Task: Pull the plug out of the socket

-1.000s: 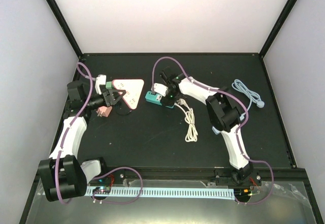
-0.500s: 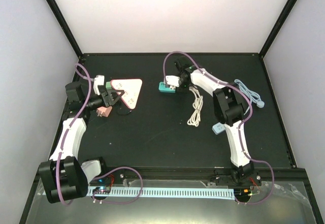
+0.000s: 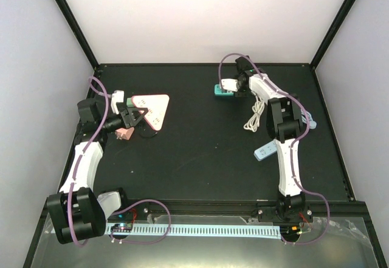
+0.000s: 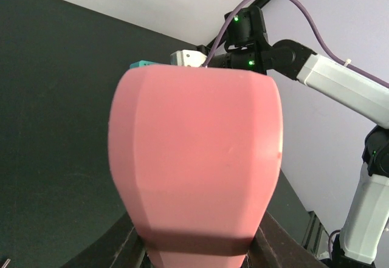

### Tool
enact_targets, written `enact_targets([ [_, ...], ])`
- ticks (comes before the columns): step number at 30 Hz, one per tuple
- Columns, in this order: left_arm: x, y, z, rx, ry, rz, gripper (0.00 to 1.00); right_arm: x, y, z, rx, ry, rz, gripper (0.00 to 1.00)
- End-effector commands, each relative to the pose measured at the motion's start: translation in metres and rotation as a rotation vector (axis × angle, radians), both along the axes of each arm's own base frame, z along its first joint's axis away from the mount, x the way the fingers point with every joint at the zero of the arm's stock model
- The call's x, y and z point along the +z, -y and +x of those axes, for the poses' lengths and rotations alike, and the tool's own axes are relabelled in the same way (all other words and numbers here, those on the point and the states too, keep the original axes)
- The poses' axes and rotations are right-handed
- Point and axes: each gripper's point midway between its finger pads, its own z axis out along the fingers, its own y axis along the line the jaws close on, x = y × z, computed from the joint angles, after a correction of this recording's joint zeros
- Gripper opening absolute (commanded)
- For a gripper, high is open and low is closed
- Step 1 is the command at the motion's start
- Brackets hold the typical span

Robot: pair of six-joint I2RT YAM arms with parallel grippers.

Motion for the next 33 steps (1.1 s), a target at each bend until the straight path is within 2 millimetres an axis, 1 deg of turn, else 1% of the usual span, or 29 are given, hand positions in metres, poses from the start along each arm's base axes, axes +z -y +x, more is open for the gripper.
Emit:
enact_targets([
  [1,0.014,-0.001,-0.002,-0.015,0.079,0.020,0.02,-0.016,0.044,-0.001,-0.007,-0.047,-0.100,0.29],
  [3,0.013,-0.001,-0.002,-0.021,0.084,0.026,0.02,-0.021,0.049,-0.011,-0.006,-0.079,-0.091,0.29],
  [6,0.009,0.000,-0.003,-0.037,0.084,0.063,0.02,-0.027,0.047,-0.029,0.015,-0.125,-0.070,0.31],
  [8,0.006,0.002,-0.004,-0.063,0.078,0.095,0.02,-0.029,0.045,-0.036,0.023,-0.133,-0.053,0.34],
  [9,0.006,0.002,-0.005,-0.074,0.083,0.117,0.02,-0.029,0.044,-0.037,0.023,-0.130,-0.044,0.38],
  [12,-0.004,0.001,-0.010,-0.088,0.086,0.174,0.02,-0.029,0.045,-0.040,0.011,-0.133,-0.040,0.46],
  [16,-0.017,0.000,-0.013,-0.100,0.088,0.226,0.02,-0.024,0.044,-0.039,-0.003,-0.128,-0.025,0.67],
  [19,-0.027,0.001,-0.018,-0.132,0.056,0.252,0.02,-0.014,0.040,-0.038,-0.007,-0.114,0.002,0.77],
  [24,-0.045,0.002,-0.028,-0.219,-0.001,0.319,0.02,0.009,0.034,-0.034,-0.039,-0.077,0.058,0.86],
  [28,-0.053,0.005,-0.032,-0.264,0.005,0.376,0.01,0.029,0.027,-0.034,-0.061,-0.056,0.115,0.90],
  [30,-0.058,0.012,-0.034,-0.306,0.010,0.395,0.02,0.042,0.022,-0.033,-0.067,-0.042,0.149,0.91],
  [33,-0.075,0.026,-0.039,-0.404,-0.014,0.465,0.02,0.061,0.012,-0.033,-0.073,-0.024,0.203,0.92],
])
